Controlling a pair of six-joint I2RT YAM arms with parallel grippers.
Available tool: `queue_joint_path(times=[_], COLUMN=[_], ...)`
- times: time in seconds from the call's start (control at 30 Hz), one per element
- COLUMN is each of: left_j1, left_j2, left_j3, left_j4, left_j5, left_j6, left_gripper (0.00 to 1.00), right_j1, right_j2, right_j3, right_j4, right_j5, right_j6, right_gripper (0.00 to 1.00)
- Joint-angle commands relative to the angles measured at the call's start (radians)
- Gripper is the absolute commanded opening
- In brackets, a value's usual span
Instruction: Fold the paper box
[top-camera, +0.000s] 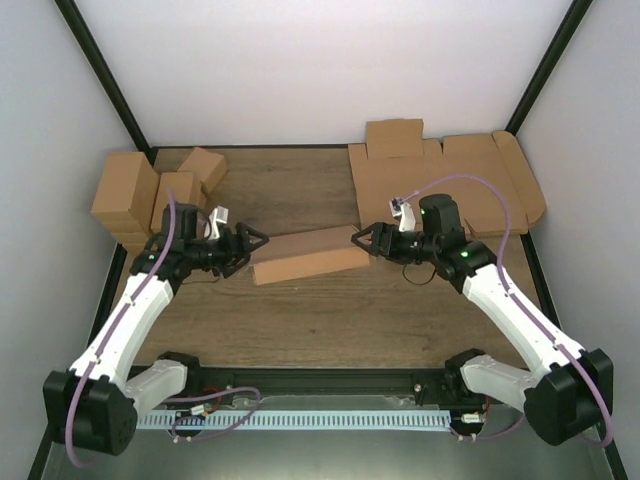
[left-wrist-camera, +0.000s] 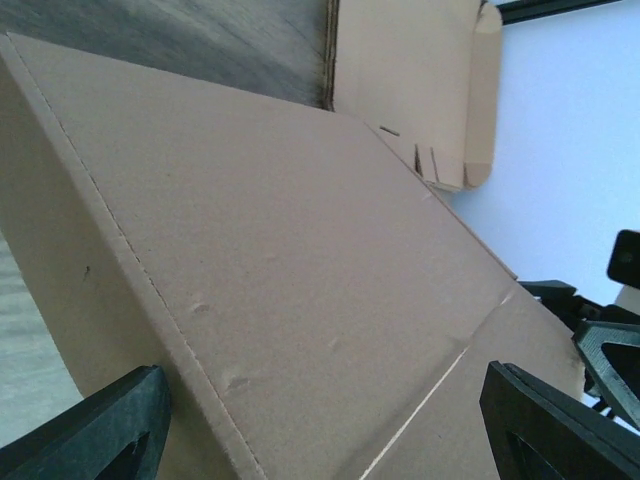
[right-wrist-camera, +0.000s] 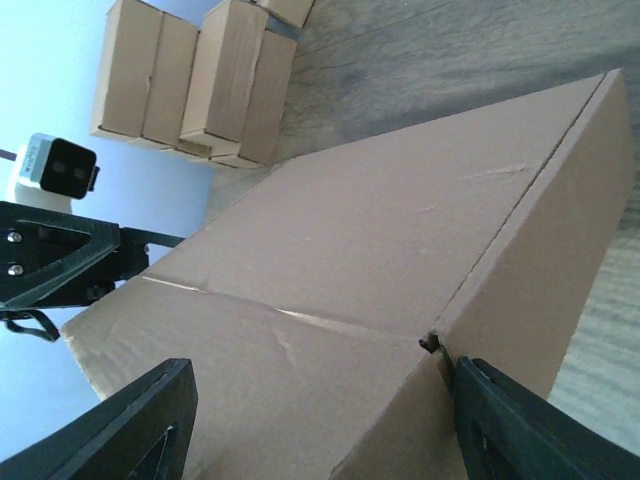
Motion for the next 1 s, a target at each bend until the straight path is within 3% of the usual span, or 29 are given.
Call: queue_joint_path(times=[0.0, 0.33, 0.63, 0.83, 0.97], left_j1=[-0.021, -0.021, -0.019, -0.013, -0.009], left_j2=[-0.089, -0.181, -0.016, 0.121, 0.134], left_j3=[-0.055, -0.156, -0.141, -0.062, 0.025], left_j4=[0.064, 0.129, 0.266, 0.254, 0.138], left_j5=[0.158, 0.151, 0.155, 0.154, 0.035], left_j6=[-0.141, -0.361, -0.461, -0.407, -0.278], left_gripper=[0.88, 0.91, 0.91, 0.95, 1.0], right_j1=[0.016, 0.016, 0.016, 0.014, 0.014], right_j2=[-0.063, -0.157, -0.088, 0.029, 0.045], right_j3=[0.003, -0.021, -0.012, 0.029, 0.046], right_j4=[-0.04, -0.135, -0.123, -0.116, -0.107], right_j5=[-0.136, -0.142, -0.088, -0.03, 0.019], right_j6=[0.092, 0.299, 0.43, 0.422, 0.407], right_gripper=[0.73, 0.67, 0.65, 0.66, 0.77])
